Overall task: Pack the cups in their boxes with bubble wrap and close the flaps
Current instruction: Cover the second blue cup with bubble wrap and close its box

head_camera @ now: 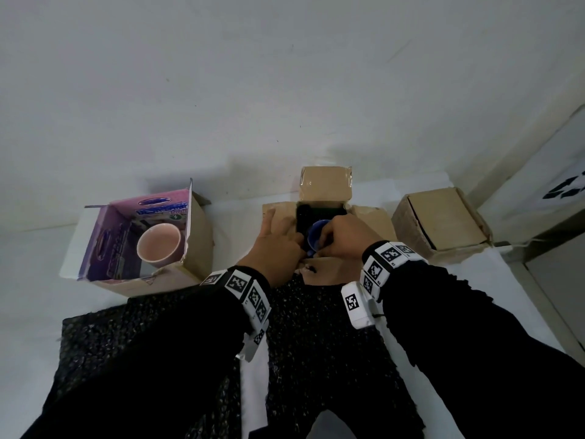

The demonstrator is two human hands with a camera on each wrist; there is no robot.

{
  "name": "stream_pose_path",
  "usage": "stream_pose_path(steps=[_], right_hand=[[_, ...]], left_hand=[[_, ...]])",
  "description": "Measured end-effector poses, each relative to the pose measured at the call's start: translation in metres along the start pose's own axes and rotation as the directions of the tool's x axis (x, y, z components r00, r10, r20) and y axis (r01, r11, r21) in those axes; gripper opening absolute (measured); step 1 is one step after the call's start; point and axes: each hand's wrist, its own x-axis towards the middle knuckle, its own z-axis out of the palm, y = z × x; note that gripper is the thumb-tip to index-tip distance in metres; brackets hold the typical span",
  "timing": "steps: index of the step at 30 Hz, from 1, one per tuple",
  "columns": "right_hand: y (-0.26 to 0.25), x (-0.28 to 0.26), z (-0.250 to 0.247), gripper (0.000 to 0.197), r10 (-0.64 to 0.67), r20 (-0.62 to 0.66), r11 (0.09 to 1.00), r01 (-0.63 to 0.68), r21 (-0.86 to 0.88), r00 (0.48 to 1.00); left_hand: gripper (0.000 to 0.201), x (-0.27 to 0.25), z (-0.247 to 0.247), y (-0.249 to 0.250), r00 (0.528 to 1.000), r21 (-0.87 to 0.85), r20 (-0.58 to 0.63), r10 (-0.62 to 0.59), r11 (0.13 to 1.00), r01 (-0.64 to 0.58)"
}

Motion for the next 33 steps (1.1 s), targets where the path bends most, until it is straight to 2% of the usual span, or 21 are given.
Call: stream_pose_path(steps=[5,9,11,13,14,15,17,19,22,24,27,28,30,33], right_hand=[[-0.007,0.010,0.001,0.011,0.022,-0.008,0.986,-0.023,-0.164,1.000],[-0.005,0.013,0.004,0.009,0.019,-0.014,0.987,-0.021,-0.160,1.000],[0.000,0.012,0.000,0.006,-0.040,-0.005,0.999,0.040,-0.030,0.999],[0.004,0.011,-0.004,0.030,-0.113,-0.097,0.980,0.127,0.156,0.989],[0.006,0.012,-0.007,0.041,-0.151,-0.148,0.973,0.174,0.152,0.977],[0.006,0.014,-0.009,0.051,-0.195,-0.165,0.974,0.210,0.081,0.967],[0.005,0.019,-0.009,0.061,-0.253,-0.098,0.962,0.239,-0.131,0.963],[0.005,0.023,-0.003,0.059,-0.250,0.009,0.919,0.240,-0.313,0.968],[0.005,0.029,0.007,0.046,-0.203,0.028,0.859,0.192,-0.475,0.979],[0.003,0.033,0.008,0.042,-0.176,0.010,0.859,0.158,-0.486,0.984],[0.004,0.030,0.005,0.046,-0.176,-0.061,0.924,0.144,-0.356,0.983],[0.006,0.024,0.003,0.047,-0.205,-0.123,0.933,0.156,-0.324,0.971],[0.009,0.006,0.000,0.041,-0.316,-0.273,0.916,0.218,-0.336,0.908],[0.015,-0.034,0.007,0.012,-0.441,-0.447,0.893,0.330,-0.306,0.778]], left_hand=[[0.030,-0.002,0.006,0.002,0.997,-0.039,-0.067,-0.028,0.999,0.025],[0.030,-0.010,0.011,0.003,0.994,-0.042,-0.097,-0.041,0.998,0.037],[0.031,-0.014,0.018,0.006,0.987,-0.016,-0.151,-0.054,0.998,0.053],[0.031,-0.016,0.020,0.011,0.981,-0.036,-0.174,-0.088,0.996,0.082],[0.032,-0.017,0.018,0.013,0.980,-0.058,-0.168,-0.106,0.994,0.097],[0.035,-0.017,0.015,0.017,0.982,-0.074,-0.145,-0.121,0.991,0.111],[0.042,-0.014,0.010,0.021,0.985,-0.054,-0.116,-0.128,0.991,0.122],[0.041,-0.010,0.010,0.022,0.982,-0.043,-0.130,-0.135,0.991,0.130],[0.033,-0.006,0.014,0.024,0.977,-0.034,-0.159,-0.141,0.990,0.138],[0.028,-0.004,0.018,0.026,0.969,-0.027,-0.197,-0.150,0.989,0.148],[0.021,-0.001,0.029,0.027,0.944,-0.033,-0.286,-0.167,0.986,0.165],[0.017,-0.001,0.032,0.026,0.935,-0.041,-0.316,-0.163,0.987,0.159],[0.017,-0.004,0.037,0.024,0.923,-0.068,-0.351,-0.161,0.987,0.146],[0.033,-0.010,0.045,0.021,0.888,-0.148,-0.420,-0.190,0.979,0.139]])
